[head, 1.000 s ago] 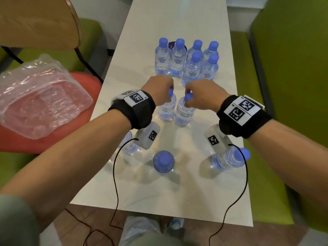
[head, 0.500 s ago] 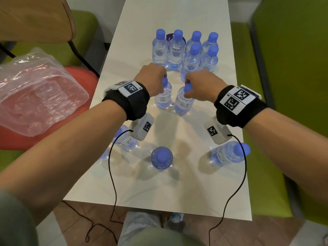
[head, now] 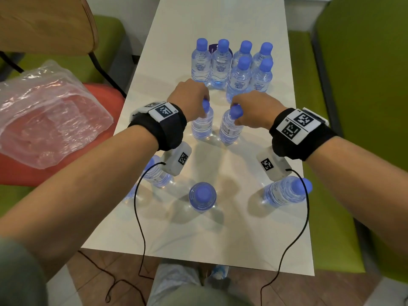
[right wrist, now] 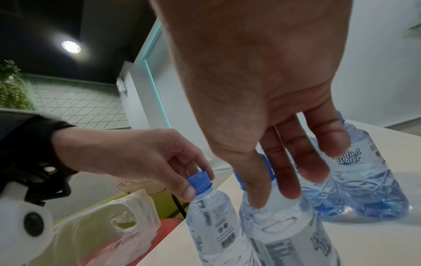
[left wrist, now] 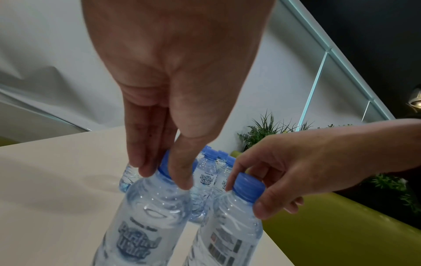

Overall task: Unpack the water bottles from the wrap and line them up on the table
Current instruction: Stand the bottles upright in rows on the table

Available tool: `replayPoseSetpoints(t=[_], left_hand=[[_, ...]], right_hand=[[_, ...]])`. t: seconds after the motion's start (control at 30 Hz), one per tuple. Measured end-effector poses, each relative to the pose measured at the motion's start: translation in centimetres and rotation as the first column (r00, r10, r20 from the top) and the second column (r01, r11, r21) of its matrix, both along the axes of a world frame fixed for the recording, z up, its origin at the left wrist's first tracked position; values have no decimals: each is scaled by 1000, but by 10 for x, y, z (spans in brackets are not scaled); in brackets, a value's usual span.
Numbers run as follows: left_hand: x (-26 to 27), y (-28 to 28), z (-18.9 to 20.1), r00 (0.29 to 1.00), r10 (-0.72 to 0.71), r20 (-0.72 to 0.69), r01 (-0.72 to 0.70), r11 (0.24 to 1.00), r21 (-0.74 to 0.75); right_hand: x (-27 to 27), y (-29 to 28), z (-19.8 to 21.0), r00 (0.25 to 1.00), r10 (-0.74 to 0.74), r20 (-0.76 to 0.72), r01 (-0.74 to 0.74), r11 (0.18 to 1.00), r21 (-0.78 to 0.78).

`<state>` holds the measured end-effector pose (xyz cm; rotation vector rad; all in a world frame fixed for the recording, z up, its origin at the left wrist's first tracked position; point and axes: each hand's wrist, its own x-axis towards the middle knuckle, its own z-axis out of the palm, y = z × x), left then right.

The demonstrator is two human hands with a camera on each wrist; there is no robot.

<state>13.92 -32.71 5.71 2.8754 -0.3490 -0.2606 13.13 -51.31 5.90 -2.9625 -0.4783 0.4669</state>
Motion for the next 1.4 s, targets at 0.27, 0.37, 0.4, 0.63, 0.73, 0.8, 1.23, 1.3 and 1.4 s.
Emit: replayPoseSetpoints(t=[0.27,0.37,0.4,0.63,0.73,0.8,1.23,1.3,1.4], left_hand=[[1,2,-5,999,41,-26,-42,999,-25],[1,3,-7,999,30,-39,-31,999,-19],[1,3,-7,999,27,-36,-27,1000,-14],[3,1,-12,997,76,-31,-77,996,-33],[4,1,-13,996,82,-31,-83,996,-32],[5,0,-13,997,77,-29,-78,997,-26],[10,2,-12,1000,8,-25,-8,1000,8],[14,2,-13,999,-1,-45,2,1000,29],[22,-1,-11,996,-27,-80,31,998,55]], right_hand=[[3,7,-9,995,-94,29,94,995,11],[4,5,-11,996,-80,30,79,996,41],[5,5,-11,996,-87,34,85,995,52],[2,7,-14,988,-142,58,136,986,93],[2,7,-13,988,-147,57,141,986,91],[1,8,-13,987,-150,54,145,985,95],[4,4,-19,997,-46,65,42,997,60],[8,4,-20,996,-53,70,46,995,93],[17,8,-19,996,-72,58,63,989,137]])
